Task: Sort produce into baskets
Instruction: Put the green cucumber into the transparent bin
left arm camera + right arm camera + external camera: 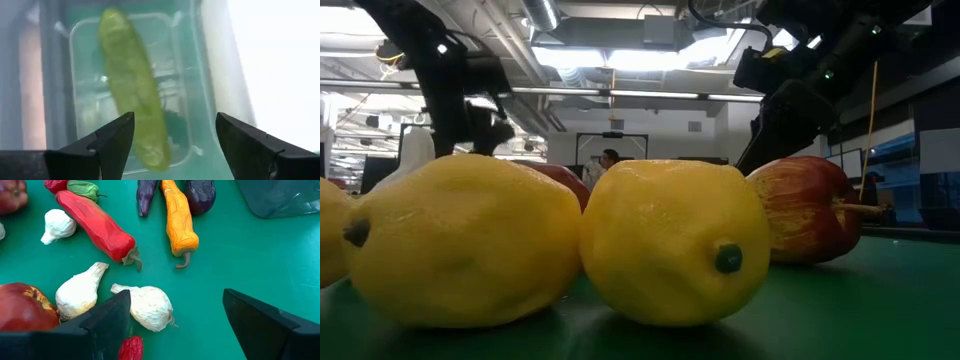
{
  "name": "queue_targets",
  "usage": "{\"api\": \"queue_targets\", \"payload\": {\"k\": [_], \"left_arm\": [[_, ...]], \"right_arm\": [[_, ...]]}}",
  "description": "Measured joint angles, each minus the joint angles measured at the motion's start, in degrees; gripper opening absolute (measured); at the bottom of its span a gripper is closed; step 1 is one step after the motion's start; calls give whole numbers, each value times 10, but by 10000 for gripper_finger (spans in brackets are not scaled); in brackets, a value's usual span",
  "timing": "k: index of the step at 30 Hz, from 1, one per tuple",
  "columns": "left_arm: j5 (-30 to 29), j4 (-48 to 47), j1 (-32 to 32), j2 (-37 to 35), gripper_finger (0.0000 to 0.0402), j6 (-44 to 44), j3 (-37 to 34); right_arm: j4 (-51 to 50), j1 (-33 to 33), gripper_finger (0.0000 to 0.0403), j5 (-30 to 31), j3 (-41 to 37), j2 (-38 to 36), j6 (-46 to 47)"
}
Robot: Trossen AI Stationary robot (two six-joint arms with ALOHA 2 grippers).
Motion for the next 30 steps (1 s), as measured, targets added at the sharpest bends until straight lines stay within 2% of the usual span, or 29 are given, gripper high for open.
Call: {"api": "queue_targets", "payload": {"k": [8,12,15,22,26,30], "left_arm": [[10,-6,-80,-136,276,0,0],[61,-6,-157,-201,276,-33,0],[75,-6,-239,-228,276,-70,0],[61,4,-469,-209,276,-138,0],[16,28,-590,-164,276,-180,0],[-39,32,-677,-103,276,-230,1]], "right_arm": [[-1,0,317,0,0,0,0],[-4,0,317,0,0,0,0],[-4,0,317,0,0,0,0],[-5,0,317,-1,0,0,18],[-9,0,317,-1,0,0,25],[-9,0,317,-1,0,0,26]]}}
